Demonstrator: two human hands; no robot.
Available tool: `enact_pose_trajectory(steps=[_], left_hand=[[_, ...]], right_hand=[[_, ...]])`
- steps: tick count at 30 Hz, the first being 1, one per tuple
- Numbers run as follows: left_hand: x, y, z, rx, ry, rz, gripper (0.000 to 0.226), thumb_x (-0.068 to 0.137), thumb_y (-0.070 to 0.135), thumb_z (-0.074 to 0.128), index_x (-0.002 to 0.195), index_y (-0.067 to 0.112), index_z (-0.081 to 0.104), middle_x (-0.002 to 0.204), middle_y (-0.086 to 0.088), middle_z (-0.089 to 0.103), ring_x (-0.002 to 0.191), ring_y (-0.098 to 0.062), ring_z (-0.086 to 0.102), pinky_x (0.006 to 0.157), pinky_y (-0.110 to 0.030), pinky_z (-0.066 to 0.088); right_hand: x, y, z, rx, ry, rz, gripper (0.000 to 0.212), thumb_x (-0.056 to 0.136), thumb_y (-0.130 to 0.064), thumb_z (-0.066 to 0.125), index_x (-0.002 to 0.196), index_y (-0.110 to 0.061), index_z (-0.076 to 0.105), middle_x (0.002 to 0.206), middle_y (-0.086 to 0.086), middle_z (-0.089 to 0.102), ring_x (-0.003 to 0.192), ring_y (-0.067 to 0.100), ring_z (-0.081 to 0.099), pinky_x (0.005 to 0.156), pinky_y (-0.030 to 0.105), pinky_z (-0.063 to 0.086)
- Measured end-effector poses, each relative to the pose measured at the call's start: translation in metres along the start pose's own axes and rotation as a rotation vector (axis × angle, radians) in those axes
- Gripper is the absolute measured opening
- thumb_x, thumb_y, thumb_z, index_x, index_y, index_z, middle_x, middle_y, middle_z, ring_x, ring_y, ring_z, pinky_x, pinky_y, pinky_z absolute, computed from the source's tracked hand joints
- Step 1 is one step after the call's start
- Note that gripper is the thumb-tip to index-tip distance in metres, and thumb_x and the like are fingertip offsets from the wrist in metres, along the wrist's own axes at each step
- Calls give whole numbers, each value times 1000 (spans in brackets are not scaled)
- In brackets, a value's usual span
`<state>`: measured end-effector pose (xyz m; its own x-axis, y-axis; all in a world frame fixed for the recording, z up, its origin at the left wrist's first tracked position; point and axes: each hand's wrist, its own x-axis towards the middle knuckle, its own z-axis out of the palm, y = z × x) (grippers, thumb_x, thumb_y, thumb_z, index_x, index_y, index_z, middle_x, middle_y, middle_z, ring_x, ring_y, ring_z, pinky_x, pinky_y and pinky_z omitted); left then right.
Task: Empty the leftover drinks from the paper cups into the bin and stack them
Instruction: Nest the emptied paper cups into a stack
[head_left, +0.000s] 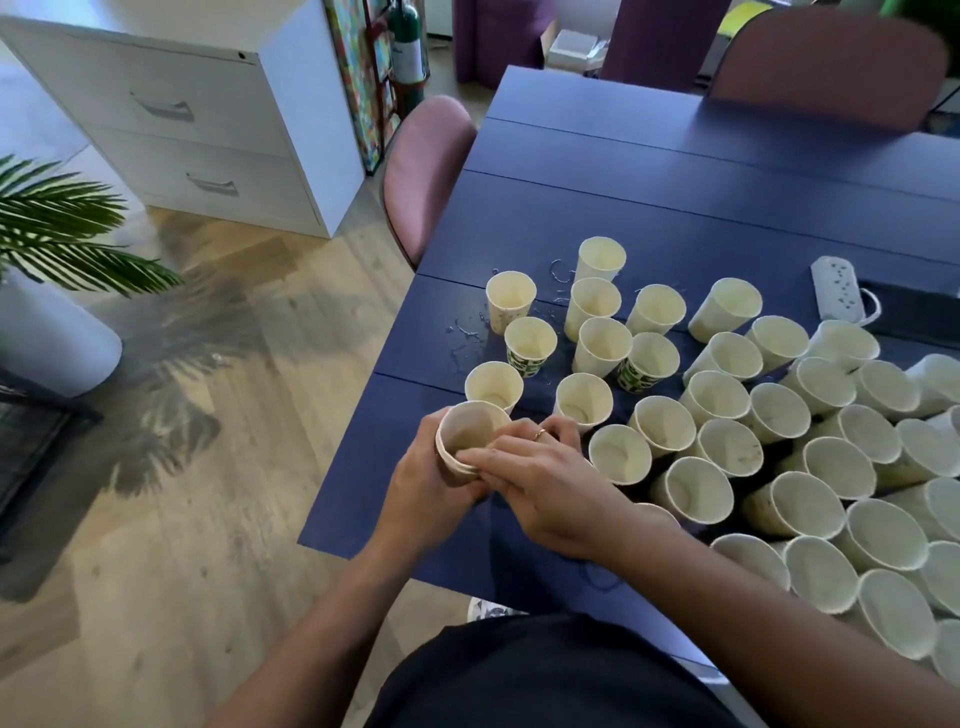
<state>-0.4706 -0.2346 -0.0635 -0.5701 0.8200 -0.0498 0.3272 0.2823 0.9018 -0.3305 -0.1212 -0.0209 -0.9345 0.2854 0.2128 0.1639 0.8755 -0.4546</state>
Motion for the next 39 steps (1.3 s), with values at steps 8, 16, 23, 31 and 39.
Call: enact_pose_trajectory(steps=[8,16,23,31,39], left_hand=[[-7,-12,5,-31,9,-53,70,72,35,89,125,49,45,117,28,59,107,-4,61,87,-33,56],[-17,-26,7,-14,-37,-198,64,74,30,89,117,51,45,111,35,58,106,9,55,87,-26,51],[-13,-24,8,-7,-50,-235,62,76,32,88,115,52,44,113,27,60,105,12,53,85,-22,48],[-11,-27,10,-8,-35,-263,63,77,36,86,125,42,46,113,22,61,104,6,57,85,-24,49],[2,-20,18,-42,25,-249,66,76,33,87,126,41,45,112,19,62,102,-7,61,86,-38,57]], right_hand=[[12,13,-13,98,230,251,26,98,-38,49,117,-30,66,113,-16,65,113,12,53,92,38,27],[49,55,3,-280,-255,307,42,94,-29,60,135,-26,55,134,-1,57,121,28,49,96,42,40],[61,64,22,-349,-266,233,26,98,-26,54,119,-27,69,114,1,66,109,28,52,84,36,41],[59,49,0,-180,91,157,20,93,-30,60,93,-16,75,87,1,71,81,30,59,74,39,49],[30,15,-47,-58,244,26,19,94,-28,62,103,-16,75,96,-2,72,82,22,57,71,39,51]])
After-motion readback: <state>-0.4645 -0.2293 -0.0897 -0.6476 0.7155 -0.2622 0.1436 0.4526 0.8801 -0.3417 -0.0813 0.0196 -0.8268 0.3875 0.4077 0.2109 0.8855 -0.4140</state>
